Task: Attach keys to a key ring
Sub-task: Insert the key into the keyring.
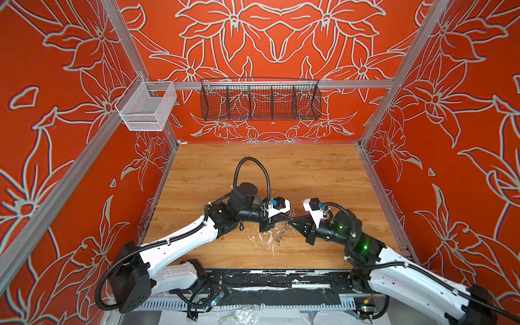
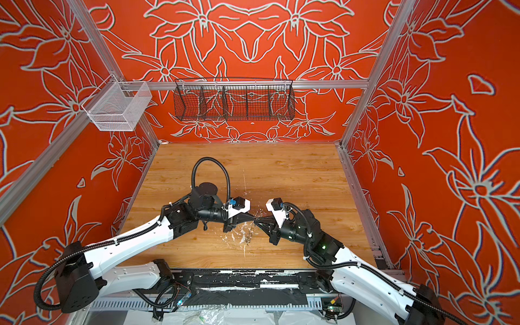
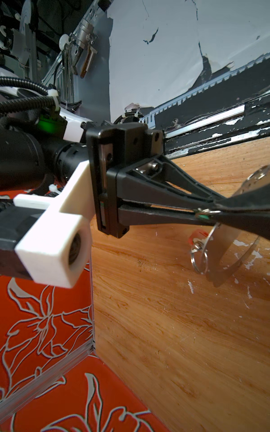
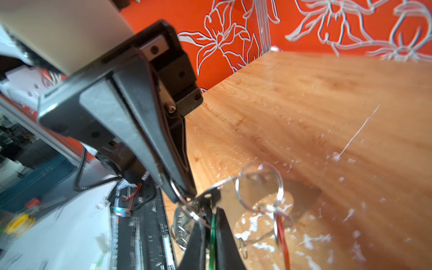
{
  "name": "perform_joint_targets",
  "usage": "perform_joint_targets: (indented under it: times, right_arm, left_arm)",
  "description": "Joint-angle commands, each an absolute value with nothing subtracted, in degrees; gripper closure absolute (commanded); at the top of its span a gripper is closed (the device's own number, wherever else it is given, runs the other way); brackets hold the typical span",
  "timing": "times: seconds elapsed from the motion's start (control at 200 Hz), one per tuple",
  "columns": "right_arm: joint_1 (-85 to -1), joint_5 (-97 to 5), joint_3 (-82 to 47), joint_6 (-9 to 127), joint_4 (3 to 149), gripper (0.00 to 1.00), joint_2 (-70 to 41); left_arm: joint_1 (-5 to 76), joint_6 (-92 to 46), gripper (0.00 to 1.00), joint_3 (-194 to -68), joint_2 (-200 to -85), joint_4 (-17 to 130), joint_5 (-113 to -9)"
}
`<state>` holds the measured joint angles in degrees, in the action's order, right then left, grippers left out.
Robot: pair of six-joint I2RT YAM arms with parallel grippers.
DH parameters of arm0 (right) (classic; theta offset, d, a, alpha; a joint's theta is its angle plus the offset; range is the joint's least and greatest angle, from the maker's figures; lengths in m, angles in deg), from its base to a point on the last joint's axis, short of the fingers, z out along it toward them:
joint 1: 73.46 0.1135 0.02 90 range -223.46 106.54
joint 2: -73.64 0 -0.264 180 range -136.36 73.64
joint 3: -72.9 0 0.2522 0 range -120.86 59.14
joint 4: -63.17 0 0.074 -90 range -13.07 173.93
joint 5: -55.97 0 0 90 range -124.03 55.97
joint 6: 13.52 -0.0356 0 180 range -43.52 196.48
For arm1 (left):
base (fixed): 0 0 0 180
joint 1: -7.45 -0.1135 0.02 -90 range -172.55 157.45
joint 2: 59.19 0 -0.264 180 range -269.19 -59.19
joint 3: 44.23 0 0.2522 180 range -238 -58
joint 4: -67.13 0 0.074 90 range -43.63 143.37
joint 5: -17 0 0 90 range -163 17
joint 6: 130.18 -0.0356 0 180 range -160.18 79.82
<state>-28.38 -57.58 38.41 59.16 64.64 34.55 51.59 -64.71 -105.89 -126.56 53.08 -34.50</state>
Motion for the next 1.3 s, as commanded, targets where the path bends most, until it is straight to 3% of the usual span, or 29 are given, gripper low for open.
perform_joint_targets:
  times: [0.0, 0.345, 0.43, 0.921, 1.101, 1.291]
  right_arm:
    - [-28.37, -56.82, 38.20, 59.09, 63.69, 1.00, 35.78]
    - [-28.33, -56.22, 39.24, 59.64, 64.33, 1.00, 38.22]
    - [-28.33, -57.79, 39.50, 59.69, 63.16, 0.83, 38.24]
    - [-28.31, -60.34, 39.51, 60.37, 59.80, 0.69, 36.07]
    - [-28.33, -60.07, 39.90, 60.39, 59.53, 0.81, 36.99]
    - [-28.30, -59.21, 40.12, 60.63, 60.12, 1.00, 37.14]
  left_arm:
    - [51.50, -64.74, 1.00, -107.33, -125.99, 54.78, -32.48]
    - [51.55, -64.43, 1.00, -107.12, -125.53, 55.12, -33.01]
    - [51.55, -64.46, 1.00, -107.07, -125.66, 55.13, -32.88]
    - [51.49, -64.84, 1.00, -107.06, -125.67, 54.87, -32.76]
    - [51.53, -64.81, 1.00, -107.21, -125.78, 54.78, -32.74]
    - [51.49, -64.88, 1.00, -107.11, -125.46, 54.78, -32.83]
